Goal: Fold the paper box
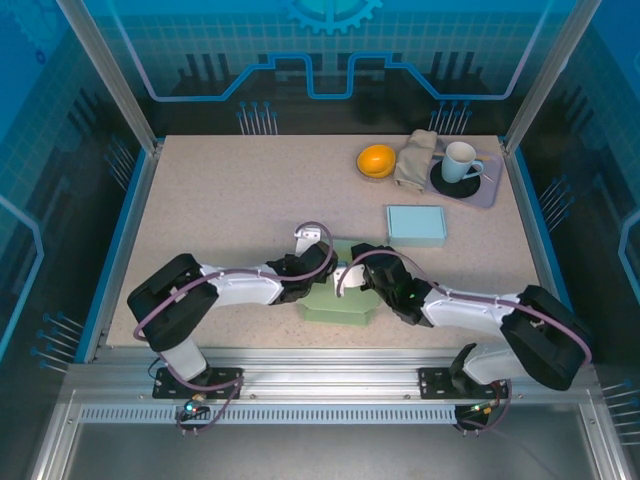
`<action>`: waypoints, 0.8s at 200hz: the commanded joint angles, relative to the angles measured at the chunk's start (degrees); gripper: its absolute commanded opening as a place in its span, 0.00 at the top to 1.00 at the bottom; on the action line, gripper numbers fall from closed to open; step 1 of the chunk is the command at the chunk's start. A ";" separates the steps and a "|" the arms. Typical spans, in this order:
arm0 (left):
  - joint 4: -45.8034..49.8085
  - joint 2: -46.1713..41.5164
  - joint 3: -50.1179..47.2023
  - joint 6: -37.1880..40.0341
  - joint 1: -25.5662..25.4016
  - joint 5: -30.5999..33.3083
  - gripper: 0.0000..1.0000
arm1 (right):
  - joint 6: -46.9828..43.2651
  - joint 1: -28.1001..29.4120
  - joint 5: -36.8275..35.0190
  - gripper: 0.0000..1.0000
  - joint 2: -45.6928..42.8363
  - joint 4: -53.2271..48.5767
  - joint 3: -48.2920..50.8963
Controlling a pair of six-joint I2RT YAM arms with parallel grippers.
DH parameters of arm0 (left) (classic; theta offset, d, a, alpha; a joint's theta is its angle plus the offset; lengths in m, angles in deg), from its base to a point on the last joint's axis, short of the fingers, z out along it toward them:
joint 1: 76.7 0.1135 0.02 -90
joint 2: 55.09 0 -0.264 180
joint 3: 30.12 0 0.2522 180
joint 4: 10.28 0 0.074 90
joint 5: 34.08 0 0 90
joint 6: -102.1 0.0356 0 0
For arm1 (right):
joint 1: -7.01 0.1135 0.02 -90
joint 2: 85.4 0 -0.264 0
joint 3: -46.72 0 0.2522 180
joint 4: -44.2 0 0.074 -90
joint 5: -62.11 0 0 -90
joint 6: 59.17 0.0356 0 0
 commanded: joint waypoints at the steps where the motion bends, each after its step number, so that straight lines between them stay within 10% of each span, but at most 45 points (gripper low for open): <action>1: 1.97 0.00 -2.78 1.49 1.40 4.18 1.00 | 4.41 -2.07 3.28 0.84 -4.27 -9.93 -1.17; 80: -3.93 -0.70 -5.75 5.25 1.40 1.33 1.00 | 23.46 -6.80 15.93 0.65 -19.92 -31.29 -7.77; 160: -14.98 -5.67 -13.09 14.19 1.40 -6.57 0.99 | 65.68 -11.80 25.14 0.61 -6.10 -43.96 -24.35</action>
